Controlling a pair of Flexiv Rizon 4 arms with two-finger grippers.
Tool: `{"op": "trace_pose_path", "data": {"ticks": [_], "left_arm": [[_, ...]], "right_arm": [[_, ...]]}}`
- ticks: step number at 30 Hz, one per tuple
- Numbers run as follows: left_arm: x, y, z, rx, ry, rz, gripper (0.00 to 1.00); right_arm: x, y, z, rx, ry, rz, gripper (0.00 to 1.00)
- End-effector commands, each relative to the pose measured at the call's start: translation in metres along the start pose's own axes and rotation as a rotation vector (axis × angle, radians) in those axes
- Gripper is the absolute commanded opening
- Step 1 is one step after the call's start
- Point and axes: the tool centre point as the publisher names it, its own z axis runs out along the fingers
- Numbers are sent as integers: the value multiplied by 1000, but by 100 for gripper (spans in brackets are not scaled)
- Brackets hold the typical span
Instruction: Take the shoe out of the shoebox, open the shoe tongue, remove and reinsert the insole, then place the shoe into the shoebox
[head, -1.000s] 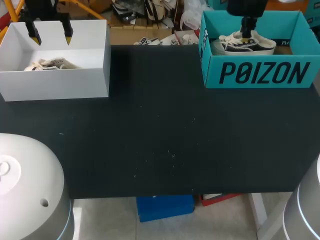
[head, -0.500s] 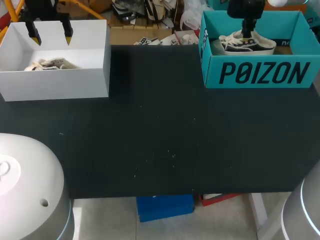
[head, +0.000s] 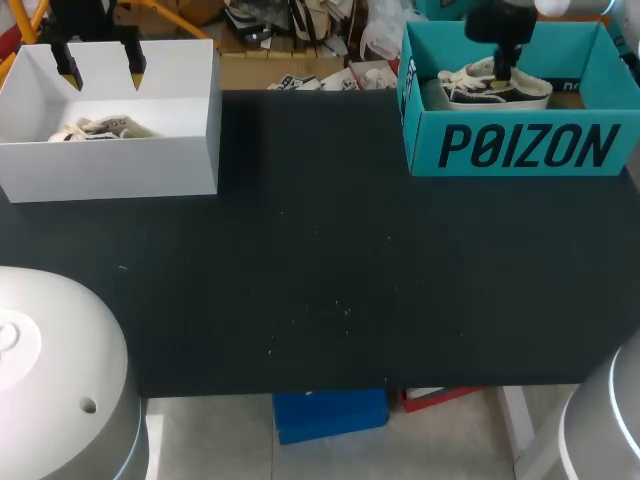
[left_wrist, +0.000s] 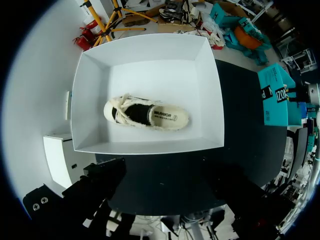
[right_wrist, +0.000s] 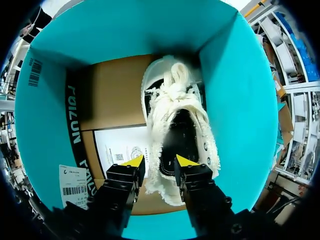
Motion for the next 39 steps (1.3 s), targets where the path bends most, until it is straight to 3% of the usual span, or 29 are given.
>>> {"op": "trace_pose_path", "data": {"ticks": [1,19,21,22,24,28,32,39], "left_arm": [[0,0,-1,-2,-1,-1,100],[0,0,-1,-2,-1,-1,100],[0,0,-1,-2,-1,-1,100],[0,0,-1,-2,-1,-1,100],[0,0,-1,-2,-1,-1,100],[0,0,-1,-2,-1,-1,100],[0,0,-1,-2,-1,-1,100],[0,0,-1,-2,-1,-1,100]], "right_arm": [[-4,-5,15,-4,21,7,37],[2,-3,50,-4,31,19,35],[2,-3,51,0,29,16,31],[1,-3,52,6,27,16,24],[1,-4,53,10,24,16,0],[-2,-5,57,20,14,10,0],[-5,-4,51,23,3,11,0],[0,-6,22,13,-22,18,0]]}}
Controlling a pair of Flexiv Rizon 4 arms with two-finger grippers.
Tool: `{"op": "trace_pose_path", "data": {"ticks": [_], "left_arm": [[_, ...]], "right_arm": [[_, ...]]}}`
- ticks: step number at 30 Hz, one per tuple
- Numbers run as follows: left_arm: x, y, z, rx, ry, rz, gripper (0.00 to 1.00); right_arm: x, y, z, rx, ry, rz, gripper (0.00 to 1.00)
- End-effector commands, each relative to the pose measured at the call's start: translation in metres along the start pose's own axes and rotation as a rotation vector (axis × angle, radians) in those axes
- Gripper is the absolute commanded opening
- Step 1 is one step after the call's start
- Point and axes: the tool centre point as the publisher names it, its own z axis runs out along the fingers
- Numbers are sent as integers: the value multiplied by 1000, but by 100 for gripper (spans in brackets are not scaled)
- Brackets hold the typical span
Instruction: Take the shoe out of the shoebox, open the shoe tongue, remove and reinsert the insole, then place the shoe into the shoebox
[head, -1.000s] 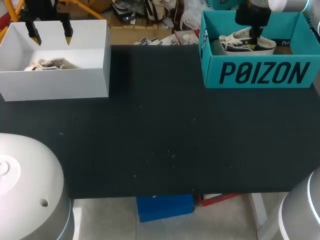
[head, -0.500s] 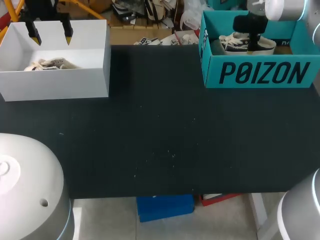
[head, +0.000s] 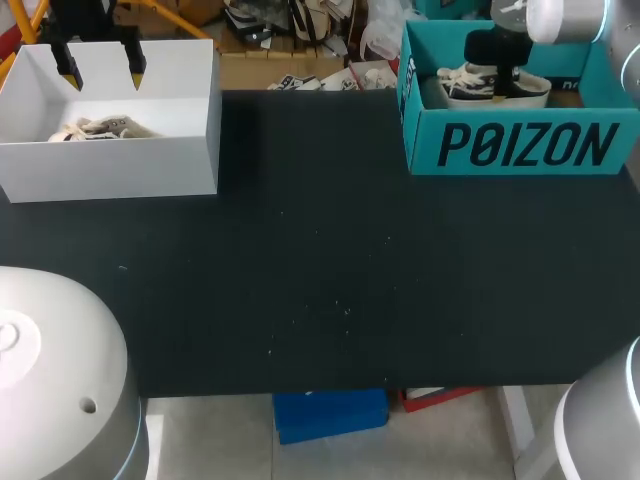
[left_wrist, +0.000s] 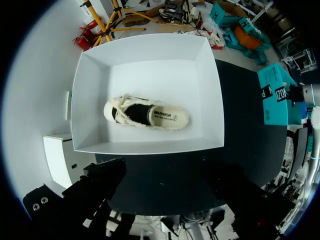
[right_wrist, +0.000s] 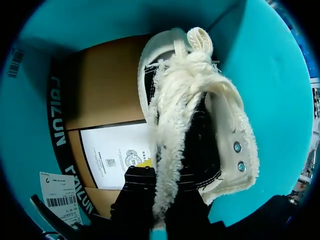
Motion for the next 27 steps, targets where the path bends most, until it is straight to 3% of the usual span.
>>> {"op": "trace_pose_path", "data": {"ticks": [1,17,27], "left_arm": [[0,0,-1,-2,-1,-1,100],[0,0,-1,-2,-1,-1,100],[0,0,-1,-2,-1,-1,100]], "right_arm": [[4,-4,-26,1,-14,10,0],[29,-27,-130,-8,-139,56,0],[55,-33,-216,5,-244,66,0]]}}
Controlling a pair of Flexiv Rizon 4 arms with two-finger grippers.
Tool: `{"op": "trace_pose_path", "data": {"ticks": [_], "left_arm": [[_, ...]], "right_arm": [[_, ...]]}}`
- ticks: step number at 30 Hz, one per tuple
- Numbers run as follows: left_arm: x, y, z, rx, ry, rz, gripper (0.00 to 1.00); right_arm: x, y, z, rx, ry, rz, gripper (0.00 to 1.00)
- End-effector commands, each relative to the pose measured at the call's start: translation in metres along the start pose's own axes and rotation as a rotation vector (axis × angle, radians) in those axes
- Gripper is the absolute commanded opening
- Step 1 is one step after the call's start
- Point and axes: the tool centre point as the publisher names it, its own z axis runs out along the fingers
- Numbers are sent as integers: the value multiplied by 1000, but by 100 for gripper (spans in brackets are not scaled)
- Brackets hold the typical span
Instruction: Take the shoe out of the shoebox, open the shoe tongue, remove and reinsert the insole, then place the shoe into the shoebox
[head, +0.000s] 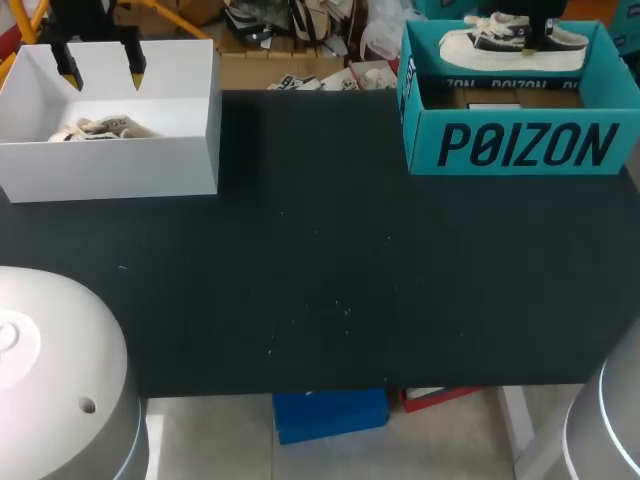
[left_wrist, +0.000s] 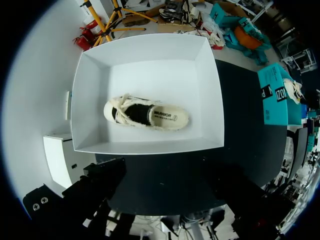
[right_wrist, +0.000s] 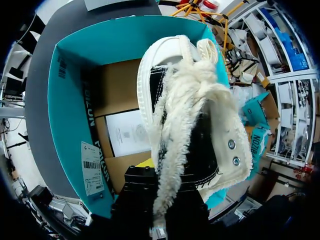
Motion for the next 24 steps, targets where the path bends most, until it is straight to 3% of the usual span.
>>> {"op": "trace_pose_path", "data": {"ticks": [1,6,11,18,24], "left_arm": [[0,0,-1,-2,-1,-1,100],[0,0,-1,-2,-1,-1,100],[0,0,-1,-2,-1,-1,100],[0,0,-1,-2,-1,-1,100],[0,0,-1,-2,-1,-1,100]], "right_arm": [[36,-3,-100,4,-145,9,0],[58,8,-145,9,-201,10,0],[93,28,-180,8,-231,13,0],[155,67,-215,15,-261,21,0],[209,104,-232,31,-284,34,0]]}}
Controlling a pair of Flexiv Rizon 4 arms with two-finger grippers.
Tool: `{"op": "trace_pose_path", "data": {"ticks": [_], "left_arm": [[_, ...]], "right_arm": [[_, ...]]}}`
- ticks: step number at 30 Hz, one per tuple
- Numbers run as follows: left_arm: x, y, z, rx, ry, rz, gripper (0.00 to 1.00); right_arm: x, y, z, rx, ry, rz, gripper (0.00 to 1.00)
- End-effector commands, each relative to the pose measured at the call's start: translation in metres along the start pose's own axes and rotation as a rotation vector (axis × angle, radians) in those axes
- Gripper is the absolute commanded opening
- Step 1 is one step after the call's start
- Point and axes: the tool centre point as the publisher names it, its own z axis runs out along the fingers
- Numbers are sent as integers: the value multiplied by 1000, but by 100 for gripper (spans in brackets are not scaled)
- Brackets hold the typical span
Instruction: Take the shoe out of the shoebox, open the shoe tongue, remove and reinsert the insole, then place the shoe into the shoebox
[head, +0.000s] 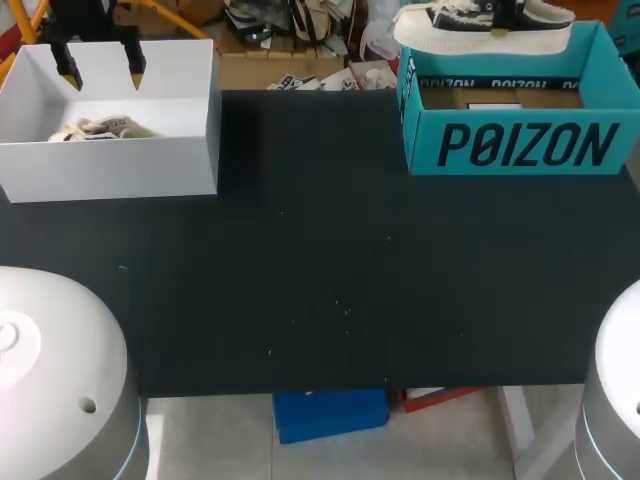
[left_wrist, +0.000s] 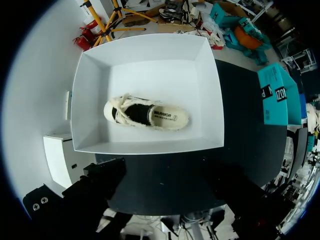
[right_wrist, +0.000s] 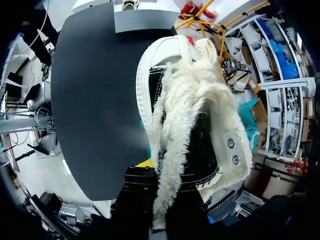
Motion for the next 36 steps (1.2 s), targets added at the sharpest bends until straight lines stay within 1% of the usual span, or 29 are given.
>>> {"op": "trace_pose_path", "data": {"ticks": [1,3,7,8,13,17,19,21,23,26,28,31,36], "left_arm": [[0,0,-1,-2,-1,-1,100],[0,0,-1,-2,-1,-1,100],[0,0,-1,-2,-1,-1,100],[0,0,-1,-2,-1,-1,100],[0,0,-1,-2,-1,-1,100],[0,0,-1,-2,-1,-1,100],[0,0,-1,-2,-1,-1,100],[0,0,-1,-2,-1,-1,100],[0,0,-1,-2,-1,-1,100],[0,0,-1,-2,-1,-1,100],[0,0,-1,-2,-1,-1,100],[0,0,-1,-2,-1,-1,100],[0,0,-1,-2,-1,-1,100]], "right_arm": [[63,24,-60,28,-235,8,0],[79,36,-61,43,-248,-5,0],[109,62,-56,34,-242,-17,0],[119,69,-53,34,-240,-22,0],[154,93,-34,2,-204,-45,0],[173,107,-18,-20,-170,-61,0],[185,114,-5,-32,-157,-81,0],[194,119,7,-39,-145,-104,0],[204,122,21,-20,-140,-147,0],[216,122,43,-27,-115,-153,0],[226,123,62,-25,-95,-183,0],[236,125,84,-34,-74,-205,0],[247,130,114,-52,-43,-237,0]]}}
